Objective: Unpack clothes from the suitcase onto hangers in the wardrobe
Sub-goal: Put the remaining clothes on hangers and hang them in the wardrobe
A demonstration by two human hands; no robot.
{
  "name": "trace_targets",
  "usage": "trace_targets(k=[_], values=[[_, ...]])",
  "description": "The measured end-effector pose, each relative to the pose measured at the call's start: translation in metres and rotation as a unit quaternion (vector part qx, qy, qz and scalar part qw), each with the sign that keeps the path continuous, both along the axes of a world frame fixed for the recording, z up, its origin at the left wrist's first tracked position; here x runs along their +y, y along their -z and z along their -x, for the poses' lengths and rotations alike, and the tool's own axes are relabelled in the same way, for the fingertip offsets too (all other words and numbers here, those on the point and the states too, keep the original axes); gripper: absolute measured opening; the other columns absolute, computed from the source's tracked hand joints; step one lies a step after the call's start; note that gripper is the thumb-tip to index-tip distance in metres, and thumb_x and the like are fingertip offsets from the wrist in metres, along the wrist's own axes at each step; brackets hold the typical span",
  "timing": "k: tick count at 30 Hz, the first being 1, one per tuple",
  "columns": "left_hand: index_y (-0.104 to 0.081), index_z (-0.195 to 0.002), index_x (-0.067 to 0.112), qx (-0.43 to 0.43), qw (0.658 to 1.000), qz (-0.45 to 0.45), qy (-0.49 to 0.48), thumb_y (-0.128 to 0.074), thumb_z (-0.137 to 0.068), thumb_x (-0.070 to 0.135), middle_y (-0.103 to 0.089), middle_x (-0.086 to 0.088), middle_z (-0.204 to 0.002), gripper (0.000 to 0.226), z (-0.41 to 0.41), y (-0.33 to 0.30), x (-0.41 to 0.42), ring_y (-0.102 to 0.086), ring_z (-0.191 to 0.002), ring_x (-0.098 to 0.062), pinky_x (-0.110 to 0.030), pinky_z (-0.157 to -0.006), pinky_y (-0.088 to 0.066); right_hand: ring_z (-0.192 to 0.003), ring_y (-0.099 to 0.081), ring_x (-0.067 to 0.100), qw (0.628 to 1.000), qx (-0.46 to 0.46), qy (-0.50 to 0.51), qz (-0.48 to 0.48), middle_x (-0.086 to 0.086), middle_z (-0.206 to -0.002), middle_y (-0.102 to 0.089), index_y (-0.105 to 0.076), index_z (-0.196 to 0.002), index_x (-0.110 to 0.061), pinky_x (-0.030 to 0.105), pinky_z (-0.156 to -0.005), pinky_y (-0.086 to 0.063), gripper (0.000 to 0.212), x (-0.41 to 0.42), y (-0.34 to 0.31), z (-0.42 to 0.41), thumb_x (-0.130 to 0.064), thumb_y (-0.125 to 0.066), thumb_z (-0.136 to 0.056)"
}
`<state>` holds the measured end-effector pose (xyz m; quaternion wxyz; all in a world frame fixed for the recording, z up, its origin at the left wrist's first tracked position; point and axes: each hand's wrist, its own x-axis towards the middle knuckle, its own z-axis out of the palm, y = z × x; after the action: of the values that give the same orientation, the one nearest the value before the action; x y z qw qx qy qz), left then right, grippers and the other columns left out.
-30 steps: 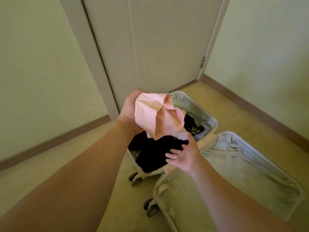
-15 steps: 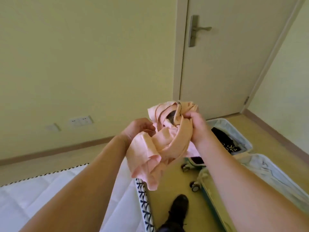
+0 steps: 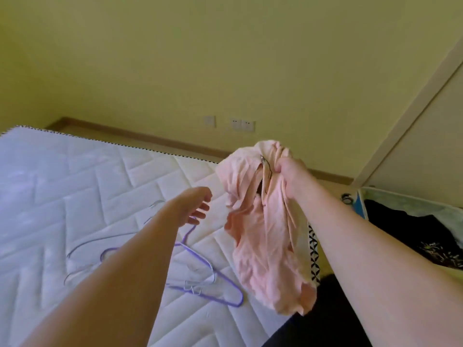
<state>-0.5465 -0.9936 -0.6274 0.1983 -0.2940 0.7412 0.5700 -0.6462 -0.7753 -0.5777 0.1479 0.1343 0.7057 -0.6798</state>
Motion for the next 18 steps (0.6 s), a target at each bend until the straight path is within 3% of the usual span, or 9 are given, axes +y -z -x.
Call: trace_targets(k=[2, 4, 6, 8, 10, 13, 15, 18], values=[[-0.052, -0.091, 0.015, -0.048, 0.997, 0.052, 0.016, -0.055, -0.082, 0.028, -0.05, -0.005, -0.081, 0.016, -0.02, 0.041, -0.015, -0.043, -0.061, -0.02, -0.024, -0.057, -0.032, -0.077, -0.056, 0.016, 0.986, 0.0, -0.022, -0.166, 0.004, -0.094, -0.06, -0.055, -0.13, -0.017, 0.024, -0.066, -0.047, 0.035, -0.015, 0.045, -0.013, -0.024, -0.047, -0.096], [-0.053, -0.088, 0.015, -0.086, 0.981, 0.154, 0.077, -0.051, -0.091, 0.022, -0.052, -0.006, -0.086, 0.008, -0.034, 0.079, -0.025, -0.048, -0.068, -0.021, -0.023, -0.054, -0.033, -0.1, -0.058, 0.027, 0.933, -0.025, -0.052, -0.356, 0.01, -0.12, -0.057, -0.046, -0.138, -0.024, 0.034, -0.081, -0.049, 0.053, -0.018, 0.084, -0.028, -0.051, -0.048, -0.092], [-0.06, -0.106, 0.009, -0.113, 0.947, 0.27, 0.134, -0.045, -0.095, 0.022, -0.059, -0.013, -0.114, 0.022, -0.045, 0.115, -0.037, -0.057, -0.102, -0.03, -0.03, -0.078, -0.046, -0.118, -0.049, 0.035, 0.881, 0.011, -0.102, -0.463, 0.015, -0.132, -0.046, -0.048, -0.134, -0.017, 0.043, -0.099, -0.042, 0.057, -0.023, 0.111, -0.051, -0.055, -0.046, -0.091], [-0.049, -0.128, 0.006, -0.132, 0.924, 0.336, 0.128, -0.041, -0.092, 0.021, -0.045, -0.019, -0.137, 0.04, -0.053, 0.137, -0.045, -0.043, -0.127, -0.039, -0.042, -0.103, -0.037, -0.125, -0.044, 0.029, 0.85, 0.117, -0.177, -0.482, 0.011, -0.142, -0.041, -0.049, -0.132, -0.012, 0.035, -0.103, -0.034, 0.046, -0.029, 0.126, -0.076, -0.038, -0.049, -0.095], [-0.042, -0.132, 0.007, -0.126, 0.916, 0.37, 0.086, -0.04, -0.088, 0.018, -0.037, -0.018, -0.138, 0.045, -0.054, 0.146, -0.046, -0.034, -0.13, -0.039, -0.046, -0.108, -0.031, -0.123, -0.047, 0.024, 0.813, 0.168, -0.237, -0.504, 0.007, -0.142, -0.045, -0.053, -0.125, -0.011, 0.031, -0.098, -0.035, 0.037, -0.035, 0.144, -0.095, -0.026, -0.05, -0.093], [-0.041, -0.13, 0.007, -0.093, 0.899, 0.428, 0.007, -0.047, -0.084, 0.025, -0.037, -0.014, -0.134, 0.05, -0.044, 0.153, -0.048, -0.033, -0.126, -0.035, -0.043, -0.107, -0.029, -0.116, -0.054, 0.028, 0.808, 0.057, -0.296, -0.505, 0.007, -0.126, -0.058, -0.053, -0.124, -0.011, 0.037, -0.095, -0.043, 0.045, -0.047, 0.171, -0.109, -0.04, -0.048, -0.09], [-0.035, -0.135, 0.008, -0.09, 0.897, 0.432, -0.031, -0.049, -0.081, 0.027, -0.033, -0.015, -0.138, 0.058, -0.037, 0.155, -0.053, -0.03, -0.13, -0.037, -0.044, -0.111, -0.023, -0.115, -0.055, 0.032, 0.816, 0.013, -0.29, -0.499, 0.013, -0.127, -0.055, -0.049, -0.126, -0.007, 0.039, -0.095, -0.045, 0.056, -0.051, 0.184, -0.114, -0.049, -0.048, -0.089], [-0.028, -0.141, 0.008, -0.111, 0.902, 0.415, -0.047, -0.048, -0.084, 0.024, -0.033, -0.016, -0.14, 0.063, -0.032, 0.159, -0.062, -0.034, -0.13, -0.038, -0.045, -0.11, -0.027, -0.127, -0.043, 0.033, 0.762, 0.003, -0.278, -0.585, 0.014, -0.14, -0.042, -0.039, -0.136, -0.008, 0.042, -0.103, -0.036, 0.069, -0.046, 0.197, -0.115, -0.059, -0.045, -0.09]])
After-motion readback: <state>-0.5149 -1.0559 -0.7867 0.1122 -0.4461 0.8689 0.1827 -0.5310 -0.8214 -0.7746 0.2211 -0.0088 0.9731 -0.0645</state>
